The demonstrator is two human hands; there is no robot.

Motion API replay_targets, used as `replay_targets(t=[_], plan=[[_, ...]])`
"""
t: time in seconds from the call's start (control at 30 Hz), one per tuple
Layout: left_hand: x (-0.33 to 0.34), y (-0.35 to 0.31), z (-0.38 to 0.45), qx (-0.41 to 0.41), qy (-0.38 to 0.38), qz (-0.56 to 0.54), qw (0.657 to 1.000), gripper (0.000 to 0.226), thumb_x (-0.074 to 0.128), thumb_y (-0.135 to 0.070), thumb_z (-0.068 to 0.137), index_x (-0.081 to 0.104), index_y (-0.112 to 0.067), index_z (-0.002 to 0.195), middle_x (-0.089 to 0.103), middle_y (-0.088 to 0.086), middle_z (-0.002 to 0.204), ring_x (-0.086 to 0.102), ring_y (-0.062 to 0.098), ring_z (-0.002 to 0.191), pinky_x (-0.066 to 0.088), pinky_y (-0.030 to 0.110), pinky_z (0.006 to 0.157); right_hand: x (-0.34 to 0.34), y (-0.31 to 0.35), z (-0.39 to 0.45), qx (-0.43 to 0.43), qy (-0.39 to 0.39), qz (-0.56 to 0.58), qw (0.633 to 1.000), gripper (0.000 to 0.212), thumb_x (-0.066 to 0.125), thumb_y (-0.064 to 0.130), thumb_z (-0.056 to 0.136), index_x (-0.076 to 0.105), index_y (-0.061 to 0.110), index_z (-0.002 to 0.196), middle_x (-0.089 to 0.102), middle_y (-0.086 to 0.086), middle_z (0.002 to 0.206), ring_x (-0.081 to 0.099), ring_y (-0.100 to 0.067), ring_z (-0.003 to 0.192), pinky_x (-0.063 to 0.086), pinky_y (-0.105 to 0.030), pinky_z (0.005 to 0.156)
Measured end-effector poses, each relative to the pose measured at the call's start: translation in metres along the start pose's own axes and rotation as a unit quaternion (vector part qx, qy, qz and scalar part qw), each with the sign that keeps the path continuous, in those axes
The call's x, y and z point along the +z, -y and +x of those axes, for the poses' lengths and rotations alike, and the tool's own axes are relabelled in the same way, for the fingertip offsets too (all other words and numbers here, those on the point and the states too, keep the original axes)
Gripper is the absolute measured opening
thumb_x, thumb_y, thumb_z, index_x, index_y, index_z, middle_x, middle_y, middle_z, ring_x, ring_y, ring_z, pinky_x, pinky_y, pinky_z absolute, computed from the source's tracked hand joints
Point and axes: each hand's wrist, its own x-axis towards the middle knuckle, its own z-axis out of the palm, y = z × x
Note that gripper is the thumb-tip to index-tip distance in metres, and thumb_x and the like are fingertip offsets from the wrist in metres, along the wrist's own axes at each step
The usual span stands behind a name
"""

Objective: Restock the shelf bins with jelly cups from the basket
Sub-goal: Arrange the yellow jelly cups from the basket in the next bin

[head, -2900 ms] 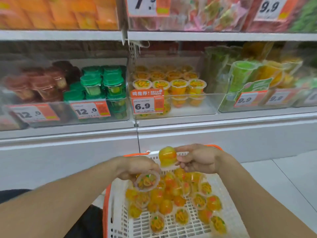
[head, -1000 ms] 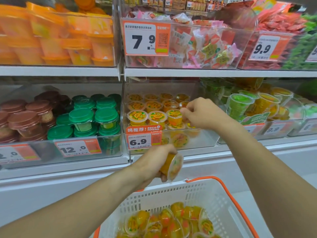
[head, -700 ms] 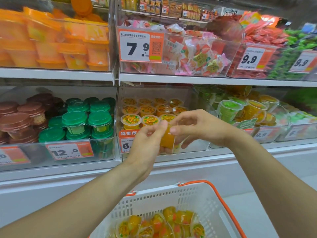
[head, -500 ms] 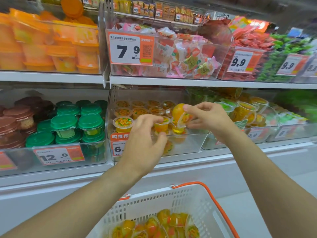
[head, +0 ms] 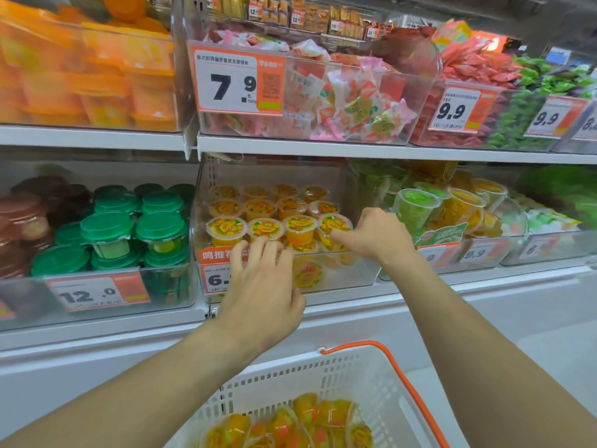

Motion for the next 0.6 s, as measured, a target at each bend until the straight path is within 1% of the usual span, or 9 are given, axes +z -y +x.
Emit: replay_targets(t=[0.07, 0.13, 0.23, 0.3, 0.33, 0.4, 0.5, 0.57, 0.6], plan=[[-0.001, 0.000, 0.000, 0.002, 0.001, 0.001, 1.000, 0.053, 0.036, -0.045, 0.080, 0.055, -0.023, 0.125, 0.049, -0.003, 0.129, 0.035, 0.022, 0.129, 0.020, 0.047, 0.115, 0.002, 0.003, 0.001, 0.008, 0.030, -0.026, 0.999, 0.060, 0.063, 0.067, 0.071, 0.058, 0.013, 0.096, 0.061, -0.007, 0.094, 0.060, -0.032, 0.088, 0.049, -0.035, 0.072], [-0.001, 0.000, 0.000, 0.001, 0.000, -0.001, 1.000, 0.052, 0.036, -0.045, 0.081, 0.055, -0.023, 0.124, 0.049, -0.003, 0.129, 0.035, 0.022, 0.129, 0.019, 0.046, 0.116, 0.004, 0.006, 0.002, 0.018, 0.048, -0.059, 0.997, 0.050, 0.063, 0.061, 0.074, 0.057, 0.016, 0.093, 0.062, -0.007, 0.096, 0.057, -0.031, 0.087, 0.052, -0.039, 0.082], [0.000, 0.000, 0.000, -0.002, -0.004, -0.005, 1.000, 0.051, 0.037, -0.045, 0.081, 0.056, -0.023, 0.123, 0.050, -0.003, 0.129, 0.035, 0.021, 0.129, 0.018, 0.046, 0.116, 0.007, 0.007, 0.005, 0.014, 0.060, -0.088, 0.994, 0.038, 0.060, 0.052, 0.081, 0.056, 0.016, 0.093, 0.059, -0.006, 0.094, 0.056, -0.030, 0.089, 0.049, -0.044, 0.094], [0.000, 0.000, 0.000, 0.001, -0.005, -0.003, 1.000, 0.052, 0.036, -0.045, 0.081, 0.055, -0.023, 0.123, 0.049, -0.003, 0.129, 0.035, 0.021, 0.129, 0.018, 0.046, 0.116, 0.009, 0.006, 0.011, -0.027, 0.077, -0.067, 0.994, 0.034, 0.059, 0.046, 0.086, 0.065, 0.013, 0.091, 0.064, -0.006, 0.093, 0.061, -0.030, 0.092, 0.051, -0.042, 0.091], [0.001, 0.000, 0.000, 0.002, -0.003, -0.002, 1.000, 0.052, 0.036, -0.045, 0.081, 0.055, -0.023, 0.124, 0.049, -0.003, 0.130, 0.034, 0.021, 0.130, 0.017, 0.046, 0.116, 0.009, 0.006, 0.012, -0.051, 0.092, -0.048, 0.993, 0.032, 0.058, 0.043, 0.090, 0.071, 0.013, 0.088, 0.065, -0.006, 0.089, 0.062, -0.029, 0.090, 0.052, -0.038, 0.085], [0.001, 0.001, 0.000, 0.006, -0.002, -0.001, 1.000, 0.049, 0.038, -0.046, 0.084, 0.053, -0.024, 0.125, 0.047, -0.003, 0.132, 0.033, 0.021, 0.131, 0.017, 0.046, 0.117, 0.007, 0.007, 0.009, -0.085, 0.126, -0.043, 0.987, 0.037, 0.052, 0.040, 0.096, 0.077, 0.015, 0.083, 0.063, -0.002, 0.079, 0.060, -0.026, 0.083, 0.048, -0.032, 0.076], [0.003, 0.003, -0.001, 0.013, -0.006, -0.002, 1.000, 0.045, 0.042, -0.044, 0.086, 0.054, -0.023, 0.124, 0.048, -0.002, 0.131, 0.033, 0.022, 0.130, 0.018, 0.046, 0.116, 0.004, 0.007, 0.005, -0.116, 0.154, -0.059, 0.979, 0.048, 0.043, 0.043, 0.102, 0.078, 0.013, 0.091, 0.062, -0.005, 0.080, 0.057, -0.026, 0.085, 0.044, -0.031, 0.077], [0.006, 0.004, -0.002, 0.021, -0.019, -0.004, 1.000, 0.044, 0.042, -0.042, 0.083, 0.056, -0.022, 0.120, 0.049, -0.001, 0.129, 0.033, 0.023, 0.132, 0.018, 0.046, 0.115, 0.005, 0.001, 0.004, -0.134, 0.156, -0.038, 0.978, 0.053, 0.040, 0.046, 0.103, 0.076, 0.011, 0.087, 0.067, -0.006, 0.085, 0.059, -0.027, 0.087, 0.046, -0.034, 0.080], [0.007, 0.004, -0.003, 0.033, -0.045, -0.022, 0.998, 0.041, 0.044, -0.039, 0.083, 0.058, -0.021, 0.117, 0.051, -0.001, 0.128, 0.033, 0.023, 0.133, 0.018, 0.045, 0.115, 0.005, -0.003, 0.003, -0.143, 0.129, -0.021, 0.981, 0.054, 0.040, 0.045, 0.103, 0.074, 0.009, 0.082, 0.069, -0.009, 0.086, 0.061, -0.028, 0.087, 0.048, -0.035, 0.079]])
